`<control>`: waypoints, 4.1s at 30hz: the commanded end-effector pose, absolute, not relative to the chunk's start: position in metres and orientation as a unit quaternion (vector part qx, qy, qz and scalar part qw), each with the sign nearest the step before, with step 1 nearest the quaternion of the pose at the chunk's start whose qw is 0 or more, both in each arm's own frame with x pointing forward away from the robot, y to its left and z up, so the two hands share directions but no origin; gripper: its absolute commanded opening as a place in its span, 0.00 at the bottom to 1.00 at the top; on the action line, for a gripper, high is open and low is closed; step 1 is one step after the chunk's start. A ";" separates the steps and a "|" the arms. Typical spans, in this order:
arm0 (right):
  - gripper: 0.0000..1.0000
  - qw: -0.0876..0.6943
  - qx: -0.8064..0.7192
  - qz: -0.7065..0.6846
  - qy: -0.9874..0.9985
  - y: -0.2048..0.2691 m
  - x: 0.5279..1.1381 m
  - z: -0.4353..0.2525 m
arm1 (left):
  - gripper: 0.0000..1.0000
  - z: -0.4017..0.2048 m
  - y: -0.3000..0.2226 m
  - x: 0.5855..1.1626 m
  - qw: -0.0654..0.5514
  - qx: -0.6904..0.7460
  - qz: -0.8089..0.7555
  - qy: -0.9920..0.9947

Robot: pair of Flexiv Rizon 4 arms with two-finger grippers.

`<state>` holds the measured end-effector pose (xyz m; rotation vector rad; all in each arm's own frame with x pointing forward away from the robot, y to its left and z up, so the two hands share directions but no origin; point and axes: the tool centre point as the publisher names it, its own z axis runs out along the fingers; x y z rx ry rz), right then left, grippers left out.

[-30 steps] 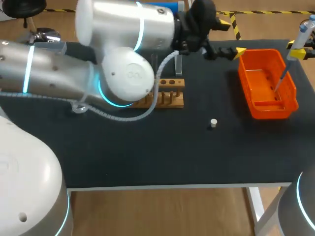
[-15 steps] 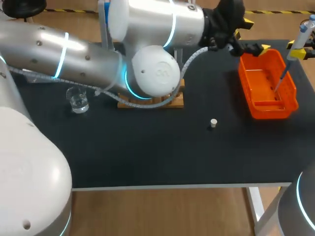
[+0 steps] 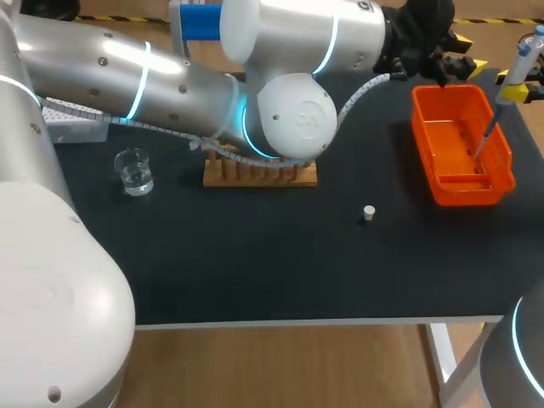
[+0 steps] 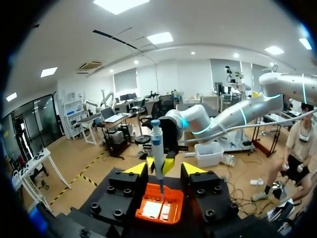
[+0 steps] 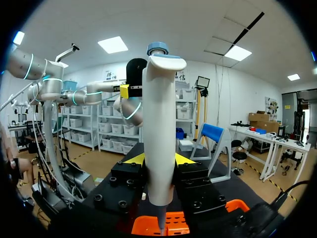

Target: Invert the test tube, pick up the pipette, mount the tip to pipette, aspirate from beaker and dispense into the tube, eject the tip, return the pipette, and cap with the stopper.

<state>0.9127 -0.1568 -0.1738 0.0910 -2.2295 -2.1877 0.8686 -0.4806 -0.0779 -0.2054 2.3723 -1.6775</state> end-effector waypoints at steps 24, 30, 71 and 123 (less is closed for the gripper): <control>0.00 0.011 0.031 -0.700 -0.714 -0.159 0.914 -0.174 | 0.00 -0.079 -0.480 0.870 0.111 -0.067 -0.575 0.808; 0.00 0.011 0.031 -0.700 -0.714 -0.159 0.914 -0.174 | 0.00 -0.079 -0.491 0.873 0.104 -0.056 -0.588 0.800; 0.00 0.011 0.031 -0.700 -0.714 -0.159 0.914 -0.174 | 0.00 -0.067 -0.532 0.892 0.077 -0.037 -0.638 0.765; 0.00 -0.005 0.050 -0.704 -0.709 -0.160 0.918 -0.149 | 0.00 -0.063 -0.534 0.892 0.078 -0.033 -0.641 0.762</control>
